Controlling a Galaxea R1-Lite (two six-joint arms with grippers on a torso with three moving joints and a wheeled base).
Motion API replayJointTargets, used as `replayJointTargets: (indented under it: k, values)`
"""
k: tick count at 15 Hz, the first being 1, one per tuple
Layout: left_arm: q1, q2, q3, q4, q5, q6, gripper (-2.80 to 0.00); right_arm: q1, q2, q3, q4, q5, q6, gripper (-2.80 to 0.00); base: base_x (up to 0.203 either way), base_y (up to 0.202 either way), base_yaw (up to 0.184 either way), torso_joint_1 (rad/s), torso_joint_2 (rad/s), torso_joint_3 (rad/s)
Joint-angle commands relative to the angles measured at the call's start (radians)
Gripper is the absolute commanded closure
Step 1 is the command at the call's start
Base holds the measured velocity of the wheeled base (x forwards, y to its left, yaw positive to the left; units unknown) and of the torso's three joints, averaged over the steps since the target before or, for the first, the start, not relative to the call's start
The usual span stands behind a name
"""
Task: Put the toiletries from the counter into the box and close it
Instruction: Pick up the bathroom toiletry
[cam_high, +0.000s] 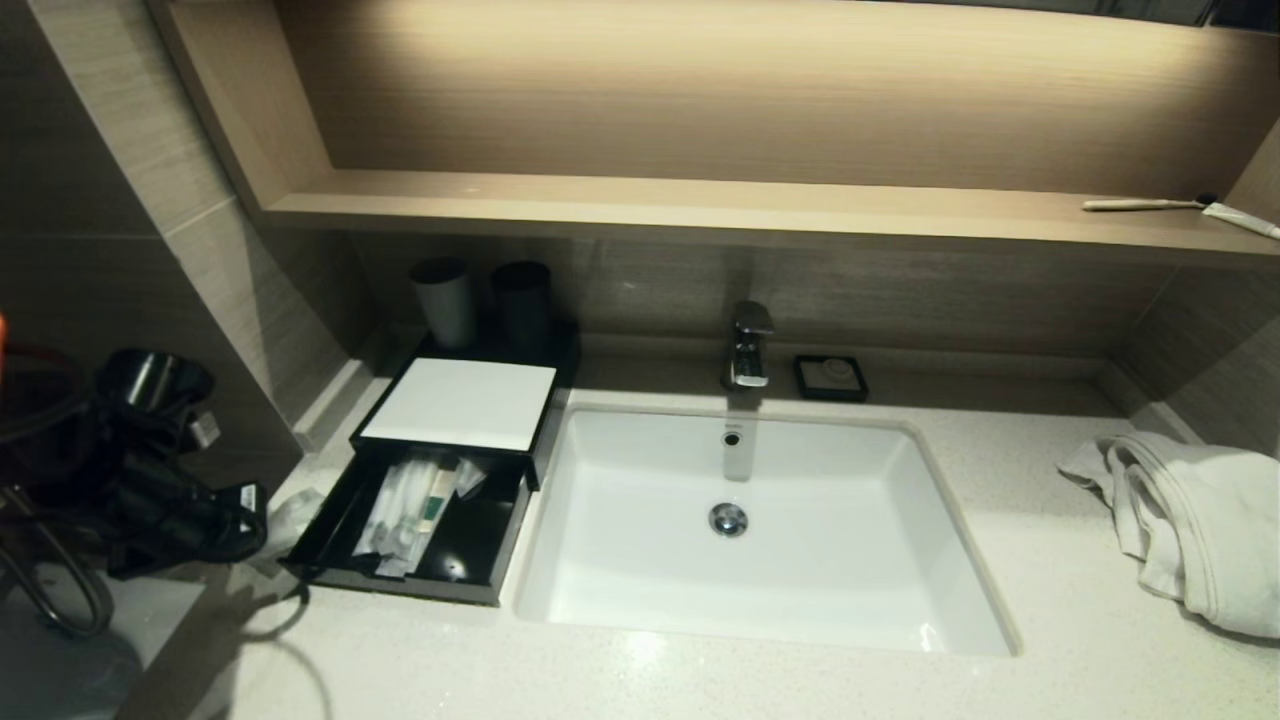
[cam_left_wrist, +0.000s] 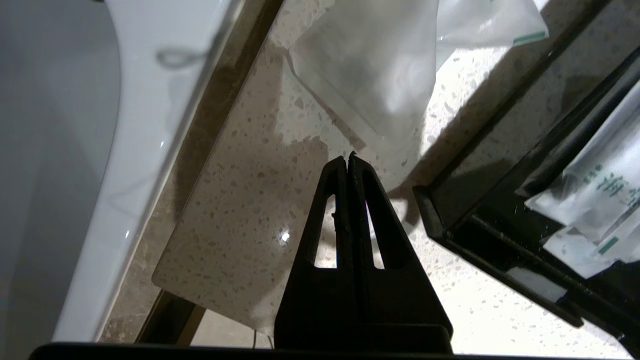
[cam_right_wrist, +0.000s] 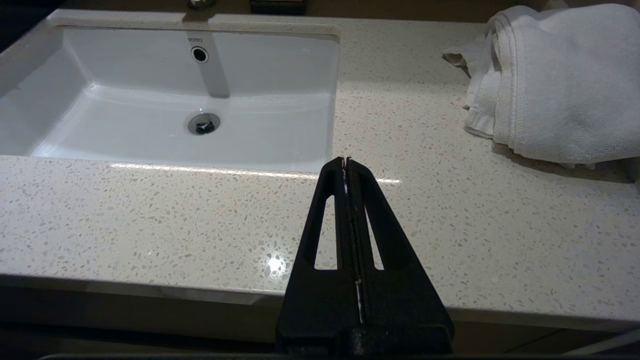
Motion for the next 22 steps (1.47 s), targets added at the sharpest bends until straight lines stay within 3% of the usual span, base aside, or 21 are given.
replayJointTargets:
  k: [1, 2, 3, 22]
  values:
    - [0.002, 0.036, -0.022, 0.001, 0.000, -0.006, 0.00, 0.000, 0.000, 0.000, 0.000, 0.001, 0.000, 0.00, 0.000, 0.000, 0.000, 0.000, 0.00, 0.000]
    - [0.002, 0.040, -0.036, 0.000, -0.001, -0.006, 0.00, 0.000, 0.000, 0.000, 0.000, 0.001, 0.000, 0.00, 0.000, 0.000, 0.000, 0.000, 0.00, 0.000]
    - [0.003, 0.042, -0.043, 0.000, -0.002, -0.007, -2.80, 0.000, 0.000, 0.000, 0.000, 0.001, 0.000, 0.00, 0.000, 0.000, 0.000, 0.000, 0.00, 0.000]
    - [0.003, 0.149, -0.128, -0.019, -0.001, -0.017, -2.80, 0.000, 0.000, 0.000, 0.000, -0.001, 0.000, 0.00, 0.000, 0.000, 0.000, 0.000, 0.00, 0.000]
